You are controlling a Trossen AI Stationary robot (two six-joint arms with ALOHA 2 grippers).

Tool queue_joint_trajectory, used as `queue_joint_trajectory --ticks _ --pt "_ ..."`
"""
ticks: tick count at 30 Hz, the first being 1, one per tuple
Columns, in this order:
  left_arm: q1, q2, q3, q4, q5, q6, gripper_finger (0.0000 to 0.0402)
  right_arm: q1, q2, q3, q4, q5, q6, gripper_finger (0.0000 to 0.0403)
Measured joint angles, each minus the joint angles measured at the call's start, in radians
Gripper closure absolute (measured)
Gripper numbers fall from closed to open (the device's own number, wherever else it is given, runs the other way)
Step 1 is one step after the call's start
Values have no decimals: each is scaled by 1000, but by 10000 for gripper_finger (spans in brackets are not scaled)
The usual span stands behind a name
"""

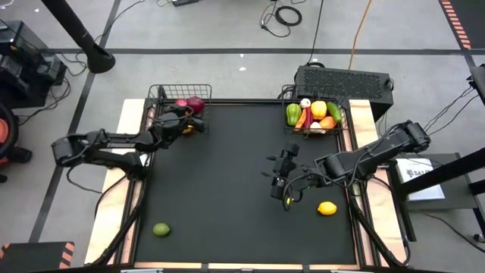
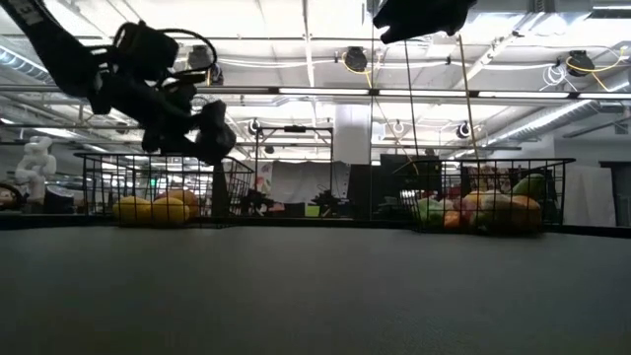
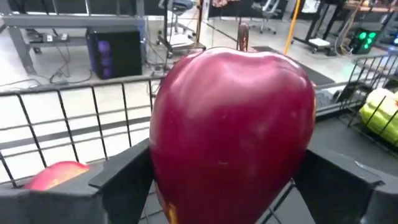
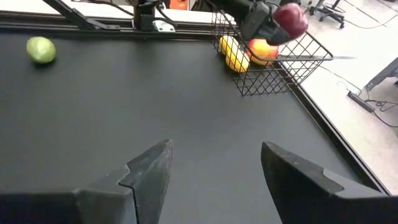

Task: Sort produce into baskets
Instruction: Put the red apple into the left black wire basket, then put the yellow lemon into the left black wire basket

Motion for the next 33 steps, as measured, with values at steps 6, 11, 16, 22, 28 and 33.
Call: queue_joint_trajectory --ticks 6,11,16,22,28,33 --pt "0 69 0 57 -9 -18 14 0 0 0 2 -5 -1 165" --pt "0 75 0 63 -10 -26 7 0 0 0 -35 -5 25 165" --pt "-4 26 0 79 29 -27 6 19 0 0 -185 -5 172 165" --pt "-67 -133 5 97 129 -21 6 78 0 0 -364 -44 428 165" --pt "-140 -270 5 28 212 -18 6 138 0 0 -523 -315 654 158" --pt "-189 -332 5 -41 260 13 6 231 19 0 -717 -455 728 124"
